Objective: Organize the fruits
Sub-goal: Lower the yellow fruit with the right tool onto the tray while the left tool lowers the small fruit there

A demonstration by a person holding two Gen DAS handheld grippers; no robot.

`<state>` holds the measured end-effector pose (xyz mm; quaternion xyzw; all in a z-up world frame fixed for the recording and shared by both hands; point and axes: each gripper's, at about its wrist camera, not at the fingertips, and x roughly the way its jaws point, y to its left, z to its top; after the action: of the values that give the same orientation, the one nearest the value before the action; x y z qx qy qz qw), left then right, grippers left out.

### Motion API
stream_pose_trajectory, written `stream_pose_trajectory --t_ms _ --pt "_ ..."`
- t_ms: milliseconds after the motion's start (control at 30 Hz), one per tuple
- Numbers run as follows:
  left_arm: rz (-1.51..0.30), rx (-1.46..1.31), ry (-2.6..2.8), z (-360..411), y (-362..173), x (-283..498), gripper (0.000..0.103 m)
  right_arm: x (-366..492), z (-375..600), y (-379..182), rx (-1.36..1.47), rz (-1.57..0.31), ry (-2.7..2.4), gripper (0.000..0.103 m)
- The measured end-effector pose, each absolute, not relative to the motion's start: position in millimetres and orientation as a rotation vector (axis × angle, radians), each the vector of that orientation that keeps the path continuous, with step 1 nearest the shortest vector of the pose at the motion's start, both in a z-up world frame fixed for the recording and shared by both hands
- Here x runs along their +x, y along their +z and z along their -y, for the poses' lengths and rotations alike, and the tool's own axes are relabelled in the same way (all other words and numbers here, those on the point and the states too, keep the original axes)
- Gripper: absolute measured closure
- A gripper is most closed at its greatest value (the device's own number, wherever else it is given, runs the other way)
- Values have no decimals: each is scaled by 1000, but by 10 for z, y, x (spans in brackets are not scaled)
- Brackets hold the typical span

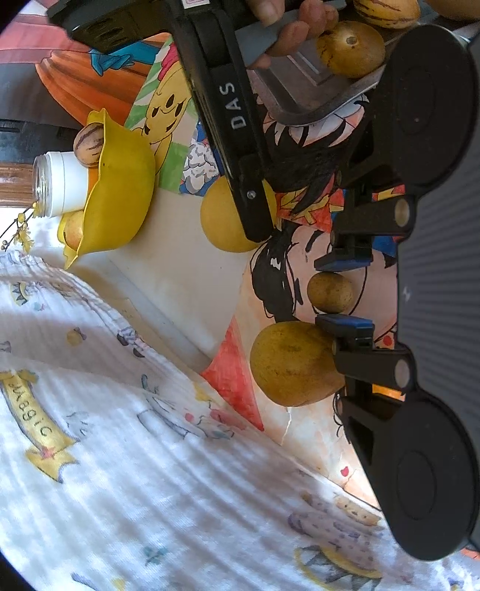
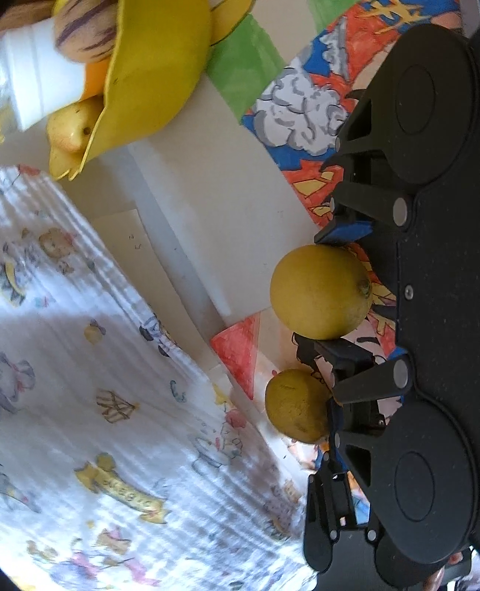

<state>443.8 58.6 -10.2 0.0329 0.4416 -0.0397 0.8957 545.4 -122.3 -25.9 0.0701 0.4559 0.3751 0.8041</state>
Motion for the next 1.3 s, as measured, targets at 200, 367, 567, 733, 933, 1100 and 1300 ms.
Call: stream_pose_trajectory --t_ms 200,367,567,733,933,1100,1300 --pt "-920 22 -94 -576 -72 4413 77 5411 1400 -224 226 -962 820 48" --pt "-893 -48 -124 -522 42 4389 77 5311 1635 -89 251 -927 819 48" --pt "-823 -90 -187 -293 207 4386 77 5151 2056 85 236 -881 771 48" --pt "-796 -117 -241 -62 231 4373 77 4973 2489 150 208 -857 717 48" --pt "-792 -107 -299 211 176 4391 77 4760 2926 117 179 -857 642 48" --pt "-812 -98 -342 410 109 4417 77 4697 3136 15 181 -883 588 48" --pt "-847 -72 -357 567 6 4439 77 4653 3171 -50 168 -899 581 48"
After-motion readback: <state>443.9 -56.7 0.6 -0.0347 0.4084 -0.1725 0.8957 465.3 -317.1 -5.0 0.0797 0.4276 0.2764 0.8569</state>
